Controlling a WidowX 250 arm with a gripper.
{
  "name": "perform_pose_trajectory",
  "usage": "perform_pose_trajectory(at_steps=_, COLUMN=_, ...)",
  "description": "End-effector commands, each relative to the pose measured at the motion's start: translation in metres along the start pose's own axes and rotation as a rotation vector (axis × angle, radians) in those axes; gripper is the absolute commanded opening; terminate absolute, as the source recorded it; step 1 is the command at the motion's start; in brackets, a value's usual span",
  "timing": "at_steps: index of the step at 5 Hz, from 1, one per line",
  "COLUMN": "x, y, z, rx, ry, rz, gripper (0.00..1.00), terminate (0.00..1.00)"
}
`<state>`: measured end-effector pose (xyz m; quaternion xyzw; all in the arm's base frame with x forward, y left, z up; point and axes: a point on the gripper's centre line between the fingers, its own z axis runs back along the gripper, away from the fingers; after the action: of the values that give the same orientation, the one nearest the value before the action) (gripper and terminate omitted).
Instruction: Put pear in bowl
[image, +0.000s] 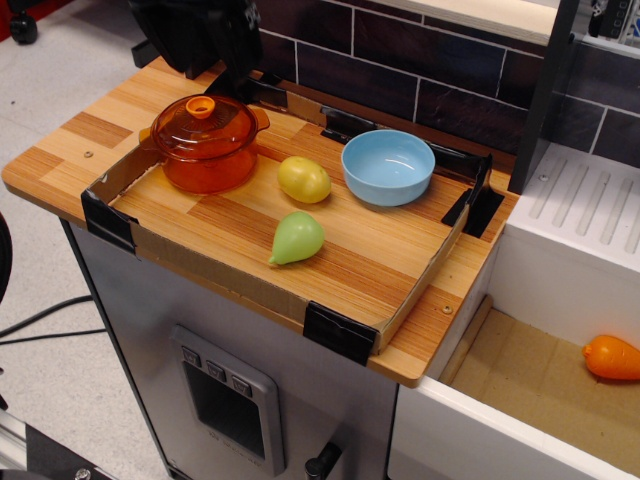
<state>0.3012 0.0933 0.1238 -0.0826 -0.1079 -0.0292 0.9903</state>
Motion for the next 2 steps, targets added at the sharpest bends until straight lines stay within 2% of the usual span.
perform_pose_trajectory(at_steps=1, x=-0.014, y=-0.023, z=-0.027, rx=0.067, ry=0.038, rz=-0.145, gripper=1.00, terminate=0.00)
perform_pose_trajectory(at_steps=2, x=-0.023, y=-0.033, z=-0.047, rx=0.143, ry=0.024, rz=-0.211, gripper=1.00, terminate=0.00)
